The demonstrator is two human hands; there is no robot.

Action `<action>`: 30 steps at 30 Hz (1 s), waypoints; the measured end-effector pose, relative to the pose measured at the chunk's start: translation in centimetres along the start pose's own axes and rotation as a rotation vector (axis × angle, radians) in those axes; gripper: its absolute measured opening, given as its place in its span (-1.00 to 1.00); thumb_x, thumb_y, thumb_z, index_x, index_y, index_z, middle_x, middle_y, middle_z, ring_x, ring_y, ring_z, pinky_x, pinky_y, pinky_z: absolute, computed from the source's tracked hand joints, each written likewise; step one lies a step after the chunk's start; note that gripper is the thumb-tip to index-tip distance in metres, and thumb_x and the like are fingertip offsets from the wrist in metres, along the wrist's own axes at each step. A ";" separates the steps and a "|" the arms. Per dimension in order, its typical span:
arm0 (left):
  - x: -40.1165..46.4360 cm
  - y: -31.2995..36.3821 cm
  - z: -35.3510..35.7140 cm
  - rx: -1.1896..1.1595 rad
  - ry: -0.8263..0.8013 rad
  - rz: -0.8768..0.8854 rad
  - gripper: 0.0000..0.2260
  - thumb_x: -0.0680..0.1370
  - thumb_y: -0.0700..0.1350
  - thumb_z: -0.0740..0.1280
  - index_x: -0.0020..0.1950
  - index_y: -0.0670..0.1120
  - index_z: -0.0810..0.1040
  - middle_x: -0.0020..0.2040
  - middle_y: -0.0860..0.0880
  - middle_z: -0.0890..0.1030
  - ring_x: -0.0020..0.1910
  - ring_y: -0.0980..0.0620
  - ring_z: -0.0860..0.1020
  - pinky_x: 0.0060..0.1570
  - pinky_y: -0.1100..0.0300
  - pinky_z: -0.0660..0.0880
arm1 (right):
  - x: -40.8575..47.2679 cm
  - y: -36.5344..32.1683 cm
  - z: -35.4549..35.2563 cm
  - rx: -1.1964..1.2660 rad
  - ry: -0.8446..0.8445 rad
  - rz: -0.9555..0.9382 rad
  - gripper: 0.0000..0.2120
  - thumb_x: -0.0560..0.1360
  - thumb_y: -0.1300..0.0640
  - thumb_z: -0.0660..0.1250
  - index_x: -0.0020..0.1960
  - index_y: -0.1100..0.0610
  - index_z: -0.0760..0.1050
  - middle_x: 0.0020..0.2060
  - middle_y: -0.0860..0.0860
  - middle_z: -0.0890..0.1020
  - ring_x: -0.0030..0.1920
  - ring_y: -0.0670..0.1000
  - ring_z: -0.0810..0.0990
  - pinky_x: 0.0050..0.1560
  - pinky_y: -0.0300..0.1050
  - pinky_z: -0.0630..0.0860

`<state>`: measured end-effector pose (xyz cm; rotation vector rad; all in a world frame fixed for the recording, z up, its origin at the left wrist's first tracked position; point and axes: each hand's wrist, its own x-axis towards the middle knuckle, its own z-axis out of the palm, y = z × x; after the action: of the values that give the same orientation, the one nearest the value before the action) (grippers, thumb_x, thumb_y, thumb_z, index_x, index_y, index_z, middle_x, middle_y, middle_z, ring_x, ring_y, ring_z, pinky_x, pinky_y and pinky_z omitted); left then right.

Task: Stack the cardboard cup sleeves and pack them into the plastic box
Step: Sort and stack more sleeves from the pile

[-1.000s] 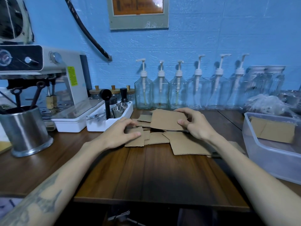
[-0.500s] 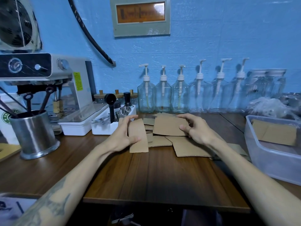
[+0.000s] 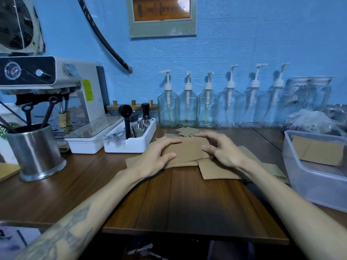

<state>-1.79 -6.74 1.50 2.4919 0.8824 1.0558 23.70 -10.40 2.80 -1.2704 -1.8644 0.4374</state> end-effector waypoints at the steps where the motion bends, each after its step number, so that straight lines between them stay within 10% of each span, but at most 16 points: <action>1: 0.0 -0.2 0.0 0.002 0.037 -0.005 -0.62 0.57 -0.14 0.39 0.36 0.11 0.48 0.08 0.24 0.45 0.10 0.39 0.40 0.08 0.45 0.31 | 0.0 0.0 0.0 -0.005 -0.009 0.007 -0.62 0.60 0.30 0.27 0.34 -0.02 0.50 0.03 0.08 0.63 -0.31 -0.18 0.51 -0.21 -0.25 0.52; 8: 0.2 -1.4 0.9 0.066 0.018 -0.151 -0.39 0.56 0.04 0.38 0.52 0.07 0.16 0.38 0.02 0.31 0.36 0.13 0.30 0.41 0.08 0.28 | 0.0 -0.2 0.4 0.076 -0.060 0.077 -0.56 0.61 0.25 0.10 0.29 -0.17 0.53 -0.25 0.03 0.56 -0.30 -0.05 0.54 0.03 -0.03 0.51; 12: 0.2 -1.7 1.8 0.172 -0.024 -0.173 -0.44 0.61 0.16 0.24 0.52 0.16 0.03 0.33 -0.12 0.38 0.30 -0.03 0.31 0.22 0.03 0.28 | -0.1 -0.5 0.8 0.104 -0.093 0.058 -0.69 0.59 -0.04 0.28 0.31 -0.24 0.50 -0.10 -0.11 0.63 -0.17 -0.06 0.58 -0.03 -0.11 0.56; 30: -2.3 -2.5 -3.1 0.146 0.080 -0.187 -0.73 0.56 0.07 0.37 0.21 0.05 0.44 -0.04 0.11 0.54 -0.05 0.09 0.50 0.05 0.03 0.50 | -0.2 -0.3 1.0 -0.114 0.095 0.002 -0.58 0.49 0.09 0.46 0.28 -0.22 0.52 0.08 -0.15 0.63 0.03 -0.07 0.55 0.09 -0.12 0.44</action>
<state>-6.36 -6.16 1.18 2.4365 1.2315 1.0688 22.74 -10.56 2.34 -1.3447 -1.8299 0.2707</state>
